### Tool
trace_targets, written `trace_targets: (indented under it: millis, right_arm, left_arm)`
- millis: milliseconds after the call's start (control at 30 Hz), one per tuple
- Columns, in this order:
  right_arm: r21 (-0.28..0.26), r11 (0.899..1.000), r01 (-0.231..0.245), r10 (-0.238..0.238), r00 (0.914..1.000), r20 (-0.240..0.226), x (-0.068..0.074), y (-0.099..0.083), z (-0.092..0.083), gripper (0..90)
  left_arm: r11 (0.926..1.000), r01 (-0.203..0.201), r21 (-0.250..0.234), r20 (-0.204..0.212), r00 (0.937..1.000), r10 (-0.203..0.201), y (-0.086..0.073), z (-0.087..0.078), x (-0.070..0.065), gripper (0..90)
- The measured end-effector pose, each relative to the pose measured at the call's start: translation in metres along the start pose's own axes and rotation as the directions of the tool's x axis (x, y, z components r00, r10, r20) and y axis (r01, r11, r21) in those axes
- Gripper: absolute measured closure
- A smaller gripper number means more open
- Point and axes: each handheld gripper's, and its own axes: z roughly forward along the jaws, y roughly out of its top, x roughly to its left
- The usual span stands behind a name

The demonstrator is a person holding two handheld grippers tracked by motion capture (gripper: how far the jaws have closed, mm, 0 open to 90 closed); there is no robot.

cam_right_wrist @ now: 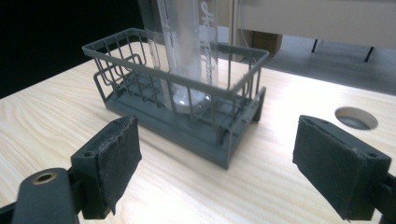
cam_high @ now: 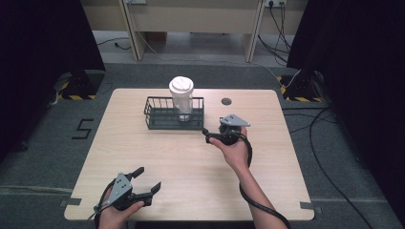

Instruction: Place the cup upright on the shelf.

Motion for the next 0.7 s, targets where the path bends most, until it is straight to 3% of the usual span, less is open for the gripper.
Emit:
trace_targets:
  millis: [700]
  right_arm:
    - [0.025, 1.0, -0.013, 0.012, 0.9988, 0.047, -0.023, -0.03, -0.038, 15.9]
  left_arm:
    - [1.0, 0.002, 0.002, -0.004, 1.0, -0.002, 0.0, 0.0, 0.0, 14.7]
